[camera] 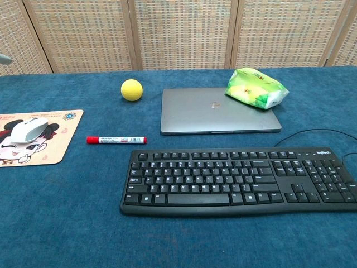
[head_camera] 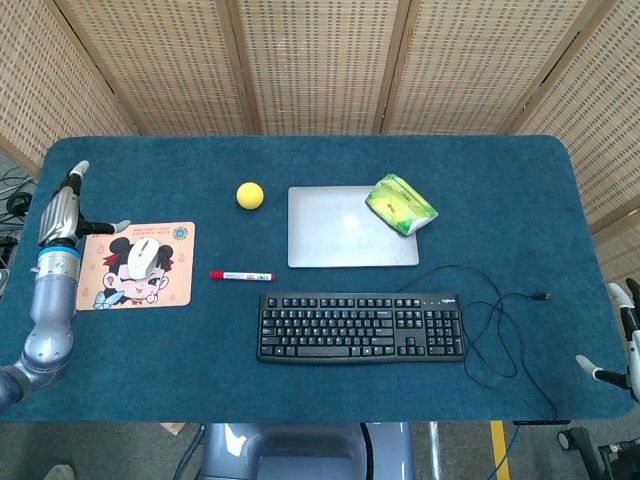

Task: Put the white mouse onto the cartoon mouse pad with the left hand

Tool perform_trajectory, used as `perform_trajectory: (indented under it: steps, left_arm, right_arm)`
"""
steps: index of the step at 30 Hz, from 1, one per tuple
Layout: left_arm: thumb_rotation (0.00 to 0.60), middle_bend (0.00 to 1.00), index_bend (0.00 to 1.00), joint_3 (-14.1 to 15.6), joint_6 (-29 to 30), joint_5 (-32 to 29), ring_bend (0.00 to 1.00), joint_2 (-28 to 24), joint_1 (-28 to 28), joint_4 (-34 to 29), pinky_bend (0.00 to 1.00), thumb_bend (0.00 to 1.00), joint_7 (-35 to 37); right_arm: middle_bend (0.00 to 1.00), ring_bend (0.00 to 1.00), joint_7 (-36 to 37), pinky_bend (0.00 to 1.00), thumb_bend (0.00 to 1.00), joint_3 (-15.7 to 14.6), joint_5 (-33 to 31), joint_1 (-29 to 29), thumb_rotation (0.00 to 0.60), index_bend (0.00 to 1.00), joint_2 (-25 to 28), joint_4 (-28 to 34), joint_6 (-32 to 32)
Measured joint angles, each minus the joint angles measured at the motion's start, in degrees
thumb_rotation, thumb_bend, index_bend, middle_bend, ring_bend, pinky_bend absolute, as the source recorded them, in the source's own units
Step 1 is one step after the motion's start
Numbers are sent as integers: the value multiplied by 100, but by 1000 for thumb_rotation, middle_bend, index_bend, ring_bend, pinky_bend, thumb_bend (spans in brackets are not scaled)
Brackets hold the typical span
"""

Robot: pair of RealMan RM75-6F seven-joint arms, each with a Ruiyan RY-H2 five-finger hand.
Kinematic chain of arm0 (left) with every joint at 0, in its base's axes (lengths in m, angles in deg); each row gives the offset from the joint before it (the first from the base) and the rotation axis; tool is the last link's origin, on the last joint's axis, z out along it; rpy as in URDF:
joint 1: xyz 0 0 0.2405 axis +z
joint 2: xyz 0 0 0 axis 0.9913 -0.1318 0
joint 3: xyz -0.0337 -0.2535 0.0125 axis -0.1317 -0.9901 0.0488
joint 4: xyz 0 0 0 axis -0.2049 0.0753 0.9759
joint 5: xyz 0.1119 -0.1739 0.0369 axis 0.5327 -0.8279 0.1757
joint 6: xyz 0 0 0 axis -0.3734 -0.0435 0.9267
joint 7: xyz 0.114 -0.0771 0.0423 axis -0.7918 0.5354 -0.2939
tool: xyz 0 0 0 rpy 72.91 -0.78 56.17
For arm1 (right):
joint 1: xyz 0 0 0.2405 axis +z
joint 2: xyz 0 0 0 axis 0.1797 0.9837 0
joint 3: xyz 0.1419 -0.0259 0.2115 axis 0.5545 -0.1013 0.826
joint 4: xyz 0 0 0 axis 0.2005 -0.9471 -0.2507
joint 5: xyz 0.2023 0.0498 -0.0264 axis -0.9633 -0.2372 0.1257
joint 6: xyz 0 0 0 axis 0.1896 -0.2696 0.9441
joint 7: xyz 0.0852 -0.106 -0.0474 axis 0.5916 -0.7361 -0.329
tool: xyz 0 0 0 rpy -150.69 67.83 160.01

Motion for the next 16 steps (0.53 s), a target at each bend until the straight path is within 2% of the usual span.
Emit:
perform_trajectory:
  steps: [4,5,7,9,12,14,16]
  left_arm:
    - [600,0,0,295,109,2132,0,-230,568,-208,0,46,845]
    - [600,0,0,429,228,2769,0,-296,750,-257,0,45,1111]
    - [600,0,0,679,479,3662,0,-402,1038,-333,0,44,1523]
    - [600,0,0,1050,896,4570,0,-536,1398,-422,0,43,1977]
    - [600,0,0,1689,1634,5454,0,-743,1946,-583,0,43,2412]
    - [600,0,0,2111,2077,5735,0,-863,2340,-742,0,43,2405]
    - [600,0,0,2324,2289,5820,0,-968,2555,-933,0,43,2190]
  right_arm:
    - [0,0,-138,0,0,-14,45,3,600,0,-50,14,-48]
    - [0,0,-177,0,0,-16,55,5,600,0,-68,14,-62]
    - [0,0,-268,0,0,-16,86,8,600,0,-118,12,-112]
    - [0,0,-360,0,0,-13,106,6,600,0,-163,7,-167]
    - [0,0,-475,0,0,-13,130,-3,600,0,-205,12,-237]
    - [0,0,-541,0,0,-15,143,-10,600,0,-219,30,-269]
    - [0,0,-610,0,0,-20,165,-20,600,0,-229,52,-310]
